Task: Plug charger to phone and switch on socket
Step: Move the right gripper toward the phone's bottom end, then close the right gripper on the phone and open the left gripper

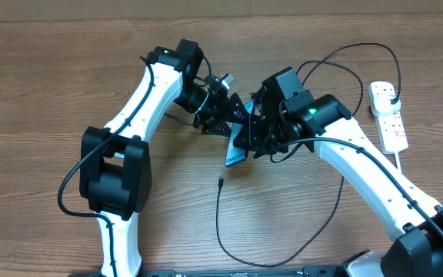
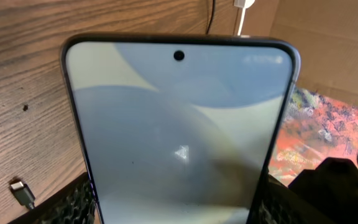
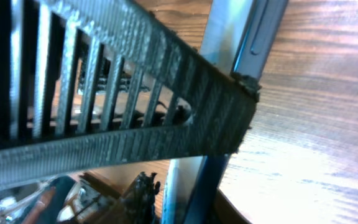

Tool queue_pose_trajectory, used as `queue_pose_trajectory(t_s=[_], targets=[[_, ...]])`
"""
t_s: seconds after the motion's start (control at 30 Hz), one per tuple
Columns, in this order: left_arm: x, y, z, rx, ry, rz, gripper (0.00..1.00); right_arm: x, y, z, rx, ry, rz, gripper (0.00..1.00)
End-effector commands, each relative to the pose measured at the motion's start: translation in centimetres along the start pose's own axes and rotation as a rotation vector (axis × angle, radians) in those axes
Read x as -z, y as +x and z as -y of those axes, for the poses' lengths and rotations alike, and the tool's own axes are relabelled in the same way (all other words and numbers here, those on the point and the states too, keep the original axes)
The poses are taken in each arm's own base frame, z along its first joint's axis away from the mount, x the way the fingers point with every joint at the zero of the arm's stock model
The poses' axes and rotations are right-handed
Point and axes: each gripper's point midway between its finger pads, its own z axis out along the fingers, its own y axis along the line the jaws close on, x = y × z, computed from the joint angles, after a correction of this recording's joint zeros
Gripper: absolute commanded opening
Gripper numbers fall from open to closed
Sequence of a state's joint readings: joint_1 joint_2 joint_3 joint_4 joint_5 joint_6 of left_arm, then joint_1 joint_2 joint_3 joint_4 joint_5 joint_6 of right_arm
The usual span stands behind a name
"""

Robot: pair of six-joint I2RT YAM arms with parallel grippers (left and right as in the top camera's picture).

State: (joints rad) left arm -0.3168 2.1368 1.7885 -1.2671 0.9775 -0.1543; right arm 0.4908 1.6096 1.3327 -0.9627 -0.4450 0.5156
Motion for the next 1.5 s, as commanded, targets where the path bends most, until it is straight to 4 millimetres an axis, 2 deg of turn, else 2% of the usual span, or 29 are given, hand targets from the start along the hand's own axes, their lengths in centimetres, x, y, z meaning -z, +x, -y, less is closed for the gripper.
queue_pose_trajectory(t_s=[0.0, 0.17, 0.37, 0.57, 0.7, 0.73, 0.77, 0.97, 1.17, 1.47], targets=[[0.4, -0.2, 1.7, -0.035, 0.049, 0.010, 0.64, 0.2, -0.2, -0.4, 0.000, -0.008, 0.015, 0.04], [0.8, -0.4, 2.1, -0.042, 0.087, 0.019, 0.75, 0.9, -0.7, -0.3, -0.015, -0.030, 0.025, 0.04], [4.2, -1.3, 3.7, -0.131, 0.284, 0.076, 0.79, 3.6, -1.3, -1.4, 0.006, -0.253, -0.017, 0.04], [7.7, -2.7, 1.5, -0.090, 0.288, 0.166, 0.81, 5.3, -1.9, -0.1, -0.081, -0.321, -0.032, 0.04], [9.9, -3.6, -0.9, -0.055, 0.243, 0.230, 0.81, 5.4, -0.7, 0.6, -0.180, -0.299, -0.091, 0.04], [10.3, -3.8, -1.6, -0.033, 0.220, 0.240, 0.95, 5.3, -0.2, 0.7, -0.206, -0.291, -0.111, 0.04], [10.5, -3.9, -2.3, -0.015, 0.194, 0.249, 1.00, 5.2, 0.5, 0.7, -0.243, -0.280, -0.141, 0.04], [10.7, -4.1, -5.4, 0.020, 0.034, 0.268, 1.00, 4.9, 3.5, 0.6, -0.465, -0.212, -0.273, 0.04], [10.0, -4.1, -7.2, 0.025, -0.107, 0.257, 1.00, 5.1, 5.6, 0.7, -0.733, -0.135, -0.372, 0.04], [9.3, -4.1, -7.8, 0.015, -0.174, 0.245, 1.00, 7.3, 6.4, -3.8, -0.755, -0.381, -0.544, 0.04]])
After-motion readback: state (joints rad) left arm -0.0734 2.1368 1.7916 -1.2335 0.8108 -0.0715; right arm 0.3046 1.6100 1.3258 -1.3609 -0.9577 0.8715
